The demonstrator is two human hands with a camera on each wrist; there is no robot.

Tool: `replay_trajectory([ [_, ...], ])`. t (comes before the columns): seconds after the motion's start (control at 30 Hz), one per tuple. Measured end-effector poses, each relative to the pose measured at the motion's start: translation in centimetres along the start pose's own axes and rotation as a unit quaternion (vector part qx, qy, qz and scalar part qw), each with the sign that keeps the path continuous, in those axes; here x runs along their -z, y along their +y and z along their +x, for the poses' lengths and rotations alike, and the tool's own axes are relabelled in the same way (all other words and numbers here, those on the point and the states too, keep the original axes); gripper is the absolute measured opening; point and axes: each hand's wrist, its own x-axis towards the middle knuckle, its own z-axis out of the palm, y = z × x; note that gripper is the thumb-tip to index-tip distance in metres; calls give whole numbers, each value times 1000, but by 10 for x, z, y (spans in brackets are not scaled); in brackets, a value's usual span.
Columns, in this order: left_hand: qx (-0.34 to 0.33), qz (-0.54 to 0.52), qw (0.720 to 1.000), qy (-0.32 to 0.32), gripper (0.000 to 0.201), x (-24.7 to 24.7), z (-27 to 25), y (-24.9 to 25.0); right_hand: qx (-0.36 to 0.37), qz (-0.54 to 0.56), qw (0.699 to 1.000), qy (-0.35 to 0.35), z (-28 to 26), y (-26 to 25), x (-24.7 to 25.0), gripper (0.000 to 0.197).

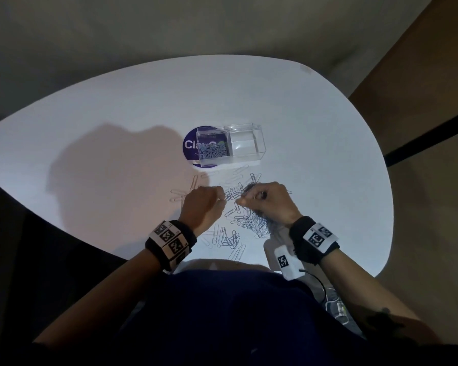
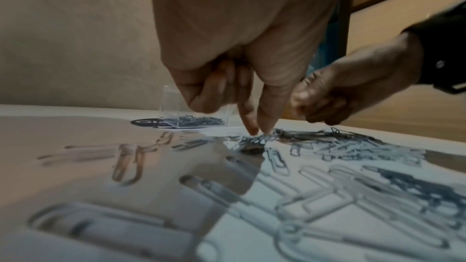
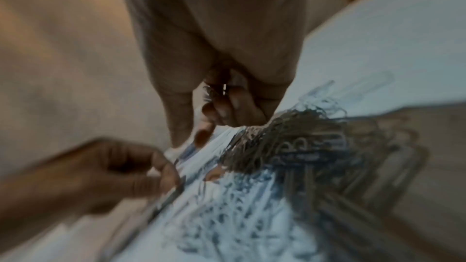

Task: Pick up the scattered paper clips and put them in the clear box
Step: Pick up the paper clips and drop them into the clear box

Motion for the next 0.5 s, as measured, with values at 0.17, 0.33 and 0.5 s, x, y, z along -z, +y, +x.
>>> replay_trajectory([
  [0.17,6,35,999,35,28,-6,6,6,89,-267,959,-26,-2,0,-22,22],
  [0.33,5,76,997,18,19,-11,10,7,115,-307,945,-8,1,3,-32,10],
  [0.5,-29,58,998,8,14,-7,7,0,91,-230,969,-22,3,2,-23,16],
])
